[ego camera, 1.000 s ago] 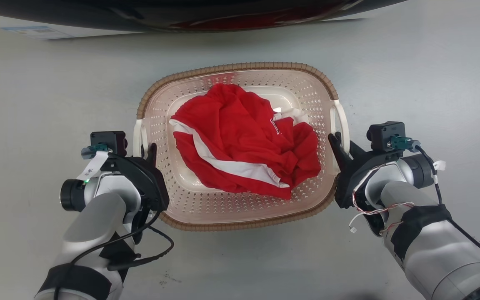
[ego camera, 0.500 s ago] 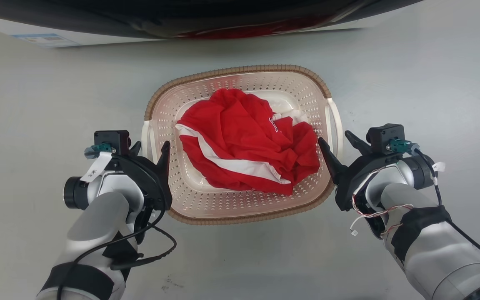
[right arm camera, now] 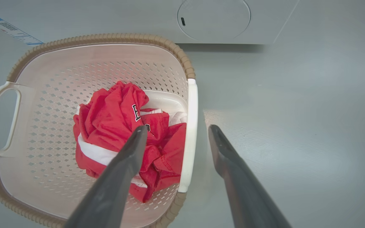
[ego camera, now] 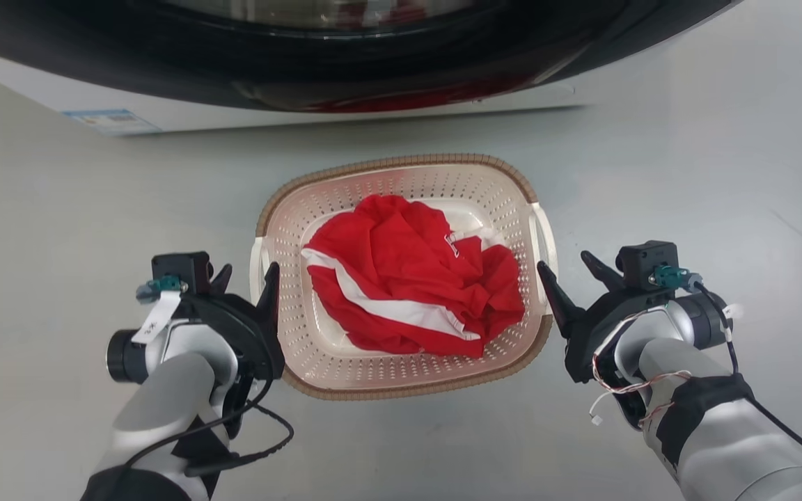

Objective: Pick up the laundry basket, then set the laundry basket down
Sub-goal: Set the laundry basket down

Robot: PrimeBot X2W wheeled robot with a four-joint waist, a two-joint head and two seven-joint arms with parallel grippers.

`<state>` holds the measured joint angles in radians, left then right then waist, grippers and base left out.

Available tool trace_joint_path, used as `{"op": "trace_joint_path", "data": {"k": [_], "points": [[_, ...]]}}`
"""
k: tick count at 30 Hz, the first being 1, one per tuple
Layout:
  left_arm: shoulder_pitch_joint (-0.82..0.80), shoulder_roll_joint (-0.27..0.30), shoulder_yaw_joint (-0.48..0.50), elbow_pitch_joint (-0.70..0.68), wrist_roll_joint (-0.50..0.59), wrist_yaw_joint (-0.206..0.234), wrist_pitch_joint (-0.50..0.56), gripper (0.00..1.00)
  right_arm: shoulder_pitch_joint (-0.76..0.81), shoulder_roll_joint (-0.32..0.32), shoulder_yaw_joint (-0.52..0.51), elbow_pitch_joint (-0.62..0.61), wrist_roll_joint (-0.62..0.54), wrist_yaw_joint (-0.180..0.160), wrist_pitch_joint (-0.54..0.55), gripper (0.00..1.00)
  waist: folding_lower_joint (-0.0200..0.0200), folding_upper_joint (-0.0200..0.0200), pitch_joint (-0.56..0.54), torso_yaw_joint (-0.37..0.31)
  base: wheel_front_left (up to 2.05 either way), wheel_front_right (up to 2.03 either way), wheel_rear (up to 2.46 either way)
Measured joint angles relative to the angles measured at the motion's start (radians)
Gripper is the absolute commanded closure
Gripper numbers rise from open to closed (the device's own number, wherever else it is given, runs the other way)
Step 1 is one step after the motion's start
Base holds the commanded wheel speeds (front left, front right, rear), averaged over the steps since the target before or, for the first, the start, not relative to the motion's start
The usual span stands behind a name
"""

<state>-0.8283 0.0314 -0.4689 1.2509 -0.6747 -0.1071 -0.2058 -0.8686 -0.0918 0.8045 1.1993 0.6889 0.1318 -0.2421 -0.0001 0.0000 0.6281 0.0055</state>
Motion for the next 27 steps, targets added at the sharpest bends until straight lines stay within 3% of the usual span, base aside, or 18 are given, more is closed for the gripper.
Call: {"op": "trace_joint_path", "data": {"k": [15, 27], "points": [[0.145, 0.002, -0.002, -0.016, 0.000, -0.008, -0.043, 0.00, 0.118, -0.013, -0.029, -0.078, 0.017, 0.000, -0.007, 0.00, -0.0003, -0.0001, -0.186, -0.011, 0.00, 0.00, 0.00], [0.208, 0.026, 0.032, -0.146, 0.008, 0.006, -0.044, 0.00, 0.204, -0.030, -0.117, -0.206, 0.024, -0.019, -0.007, 0.00, -0.0001, 0.0000, -0.313, -0.009, 0.00, 0.00, 0.00]]}}
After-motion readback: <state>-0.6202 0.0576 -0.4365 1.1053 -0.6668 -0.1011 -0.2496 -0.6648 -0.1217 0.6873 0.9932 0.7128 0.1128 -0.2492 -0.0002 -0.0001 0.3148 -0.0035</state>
